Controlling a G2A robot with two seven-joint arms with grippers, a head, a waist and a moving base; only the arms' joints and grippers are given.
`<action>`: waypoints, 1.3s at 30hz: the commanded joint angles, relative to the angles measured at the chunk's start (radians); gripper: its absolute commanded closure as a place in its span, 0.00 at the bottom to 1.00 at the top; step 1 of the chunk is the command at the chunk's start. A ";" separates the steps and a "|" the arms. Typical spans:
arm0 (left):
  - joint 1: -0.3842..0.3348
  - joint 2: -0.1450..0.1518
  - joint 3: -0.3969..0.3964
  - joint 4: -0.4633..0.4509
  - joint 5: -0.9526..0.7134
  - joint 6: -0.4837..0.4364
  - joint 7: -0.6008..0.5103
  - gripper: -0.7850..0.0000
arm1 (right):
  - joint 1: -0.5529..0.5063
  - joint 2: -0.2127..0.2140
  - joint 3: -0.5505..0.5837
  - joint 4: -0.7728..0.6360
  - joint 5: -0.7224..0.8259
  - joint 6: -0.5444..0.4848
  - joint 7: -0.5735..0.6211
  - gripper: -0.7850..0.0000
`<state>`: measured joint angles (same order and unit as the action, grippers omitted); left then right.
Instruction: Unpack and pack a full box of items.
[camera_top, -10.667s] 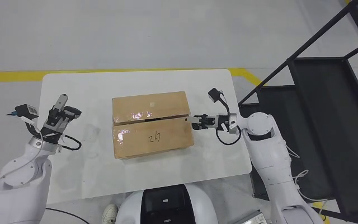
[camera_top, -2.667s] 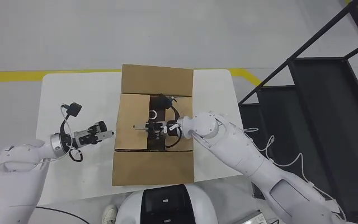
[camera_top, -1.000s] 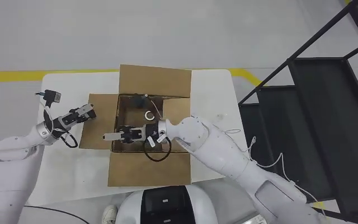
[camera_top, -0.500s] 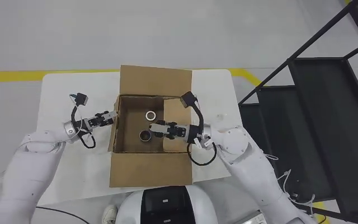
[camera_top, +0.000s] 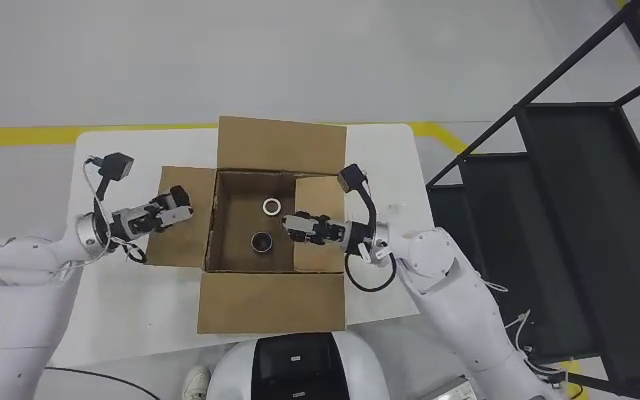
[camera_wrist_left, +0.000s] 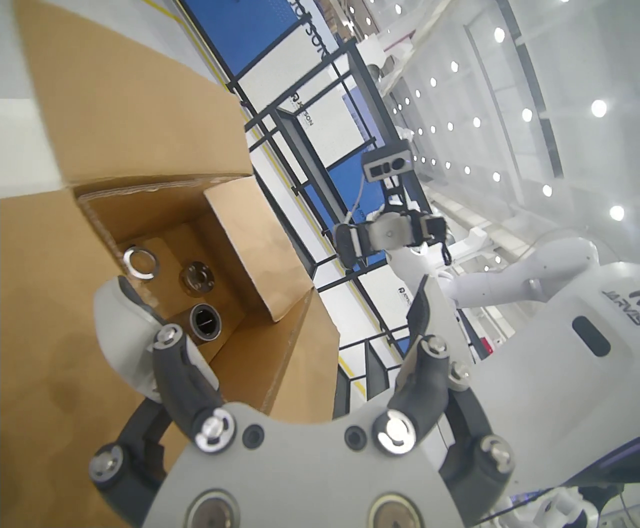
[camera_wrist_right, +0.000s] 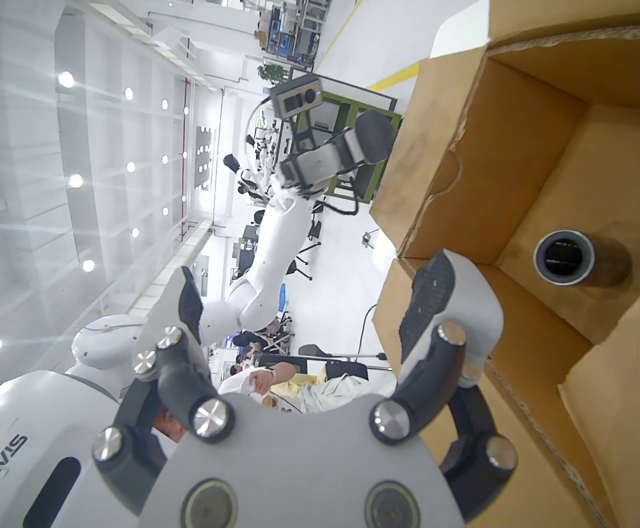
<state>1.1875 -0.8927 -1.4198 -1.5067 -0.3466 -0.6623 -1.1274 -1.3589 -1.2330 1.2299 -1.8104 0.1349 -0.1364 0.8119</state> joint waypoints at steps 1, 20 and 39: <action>-0.002 0.000 0.017 -0.068 0.023 0.027 -0.007 0.00 | -0.026 0.007 0.033 -0.014 -0.015 0.028 -0.012 0.00; -0.388 -0.168 0.631 0.139 0.297 0.269 0.196 0.00 | -0.263 0.052 0.304 -0.124 0.083 0.027 0.006 0.00; -0.545 -0.357 0.841 0.597 0.040 0.128 0.181 0.00 | -0.329 0.068 0.342 -0.160 0.107 -0.001 0.006 0.00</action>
<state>0.6437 -1.2433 -0.5789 -0.9260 -0.2841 -0.5147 -0.9415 -1.6871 -1.1659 1.5721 -1.9703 0.2402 -0.1379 0.8156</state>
